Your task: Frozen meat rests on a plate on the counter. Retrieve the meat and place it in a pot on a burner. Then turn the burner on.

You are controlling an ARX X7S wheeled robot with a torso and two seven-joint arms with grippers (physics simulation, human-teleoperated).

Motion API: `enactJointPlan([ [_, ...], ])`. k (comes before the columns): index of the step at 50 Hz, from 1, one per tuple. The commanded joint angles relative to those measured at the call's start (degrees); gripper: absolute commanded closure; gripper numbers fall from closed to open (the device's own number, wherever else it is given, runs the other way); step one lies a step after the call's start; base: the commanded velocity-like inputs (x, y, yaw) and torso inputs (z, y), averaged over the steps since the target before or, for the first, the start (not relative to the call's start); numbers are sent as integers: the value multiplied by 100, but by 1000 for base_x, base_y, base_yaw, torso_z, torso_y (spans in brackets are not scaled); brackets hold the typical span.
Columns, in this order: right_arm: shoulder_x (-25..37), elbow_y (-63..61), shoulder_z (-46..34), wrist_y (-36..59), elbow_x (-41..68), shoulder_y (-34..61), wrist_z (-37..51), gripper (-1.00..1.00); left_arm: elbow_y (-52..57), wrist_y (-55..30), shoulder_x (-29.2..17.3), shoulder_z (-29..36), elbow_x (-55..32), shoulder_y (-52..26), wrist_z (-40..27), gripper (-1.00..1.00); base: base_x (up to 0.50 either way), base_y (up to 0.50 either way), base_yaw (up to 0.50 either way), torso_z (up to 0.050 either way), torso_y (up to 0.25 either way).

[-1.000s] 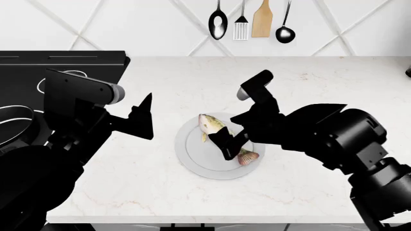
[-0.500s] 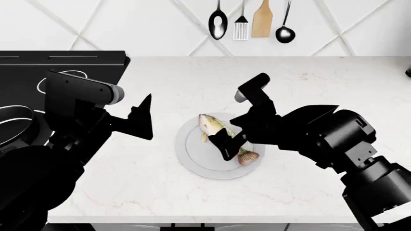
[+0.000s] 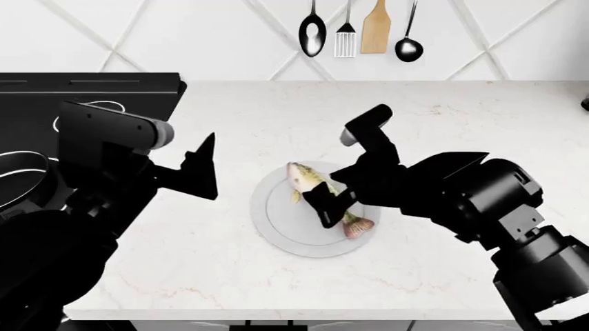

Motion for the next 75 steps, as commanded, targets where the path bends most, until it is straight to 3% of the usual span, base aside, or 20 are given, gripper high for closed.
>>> enactJointPlan([
  [1, 193, -442, 315, 91, 152, -17, 411, 100, 209, -154, 10, -146, -177, -48, -135, -100, 0, 0, 0, 0, 0],
  [23, 593, -1837, 1401, 225, 920, -7, 1546, 100, 901, -891, 12, -778, -969, -276, -603, -100, 0, 0, 0, 0, 1],
  [38, 743, -2249, 2063, 64, 1140, 102, 2288, 100, 1228, -2158, 89, -1886, -2513, -1078, -1711, -100, 0, 50, 0, 0, 1],
  [50, 748, -2275, 2073, 94, 1205, 120, 2290, 100, 1210, -2019, -68, -1966, -3091, -1129, -2100, -100, 0, 500, 0, 0, 1],
  [69, 796, -2386, 2029, 136, 1257, 102, 2271, 100, 1285, -1617, -250, -1800, -3219, -966, -2041, -100, 0, 500, 0, 0, 1],
  [75, 815, -2448, 2028, 171, 1298, 105, 2292, 100, 1209, -1100, -368, -1408, -2431, -722, -1488, -100, 0, 500, 0, 3, 2],
])
